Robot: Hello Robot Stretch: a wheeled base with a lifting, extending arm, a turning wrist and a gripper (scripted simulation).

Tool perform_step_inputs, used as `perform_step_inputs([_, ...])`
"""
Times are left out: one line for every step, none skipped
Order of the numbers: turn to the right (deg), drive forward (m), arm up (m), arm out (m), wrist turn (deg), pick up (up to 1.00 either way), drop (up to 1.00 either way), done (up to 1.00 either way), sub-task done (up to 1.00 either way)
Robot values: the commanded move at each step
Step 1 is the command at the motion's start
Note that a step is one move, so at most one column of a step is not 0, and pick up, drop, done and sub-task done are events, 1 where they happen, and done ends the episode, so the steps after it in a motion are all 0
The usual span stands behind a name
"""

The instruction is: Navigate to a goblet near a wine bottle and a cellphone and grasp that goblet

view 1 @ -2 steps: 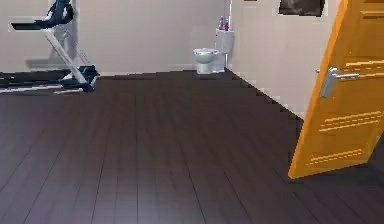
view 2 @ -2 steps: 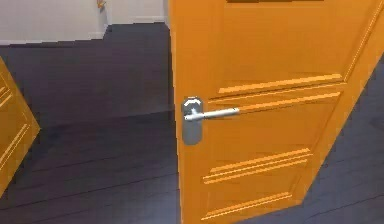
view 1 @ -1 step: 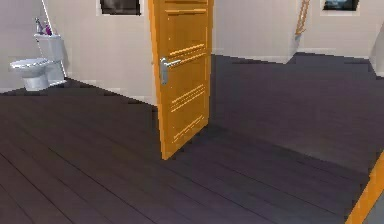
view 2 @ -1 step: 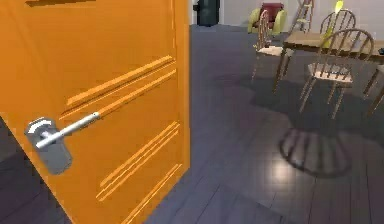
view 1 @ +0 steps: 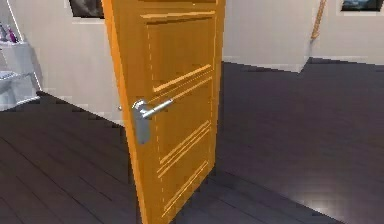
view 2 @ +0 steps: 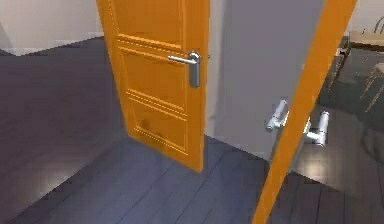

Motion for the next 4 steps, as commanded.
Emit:
perform_step_inputs([45.0,0.0,0.0,0.0,0.0,0.0,0.0,0.0,0.0])
perform_step_inputs([9.0,0.0,0.0,0.0,0.0,0.0,0.0,0.0,0.0])
perform_step_inputs([0.0,1.0,0.0,0.0,0.0,0.0,0.0,0.0,0.0])
perform_step_inputs([3.0,0.0,0.0,0.0,0.0,0.0,0.0,0.0,0.0])
